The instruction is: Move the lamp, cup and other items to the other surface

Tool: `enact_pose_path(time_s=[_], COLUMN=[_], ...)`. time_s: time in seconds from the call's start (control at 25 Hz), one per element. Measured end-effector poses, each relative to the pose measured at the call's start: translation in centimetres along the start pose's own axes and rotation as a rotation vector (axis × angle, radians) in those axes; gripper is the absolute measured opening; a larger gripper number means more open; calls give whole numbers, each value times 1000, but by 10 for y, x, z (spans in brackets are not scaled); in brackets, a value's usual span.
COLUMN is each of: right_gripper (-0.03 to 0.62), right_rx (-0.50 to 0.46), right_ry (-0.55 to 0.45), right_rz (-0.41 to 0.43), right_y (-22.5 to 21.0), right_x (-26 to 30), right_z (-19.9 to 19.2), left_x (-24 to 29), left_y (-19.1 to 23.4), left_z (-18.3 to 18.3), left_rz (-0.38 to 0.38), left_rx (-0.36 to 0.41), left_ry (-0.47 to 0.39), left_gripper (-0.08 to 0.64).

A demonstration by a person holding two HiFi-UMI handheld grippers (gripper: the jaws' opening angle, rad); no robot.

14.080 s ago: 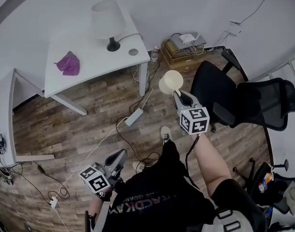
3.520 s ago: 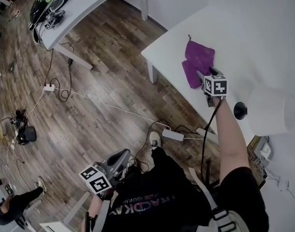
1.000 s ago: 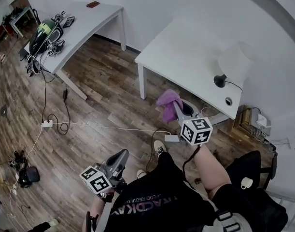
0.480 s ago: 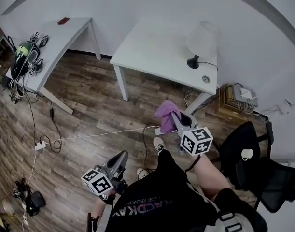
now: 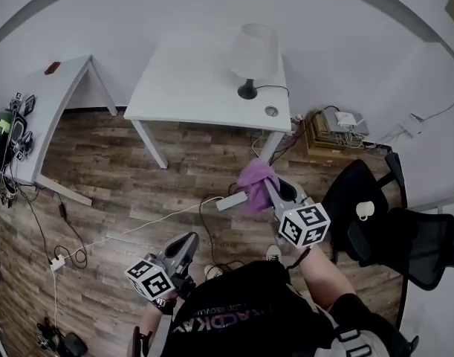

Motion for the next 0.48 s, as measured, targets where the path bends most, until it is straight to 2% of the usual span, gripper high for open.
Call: enact_pose_path(time_s=[0.28,0.48], right_gripper=[49,49], right_rx=[38,96], right_ry=[-35,-30], right_rz=[-133,-252], right_y=[-80,-153], right_x=[-47,-92], right_z=[0,-11], left_x=[93,155], left_y=[-16,-33], left_z=[-17,-38], left_rz=[-109,-151], left_rx=[-4,-22], left_ry=[135,224], left_gripper=[3,3])
Point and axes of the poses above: the fingertips, and each gripper's own axes: x forward along the fingers, y to its left, z out of its top, the point moved 10 cm from there along -x, backward along the fingers, and after that the axes turned 7 degrees about -z, right-handed, at the moved point
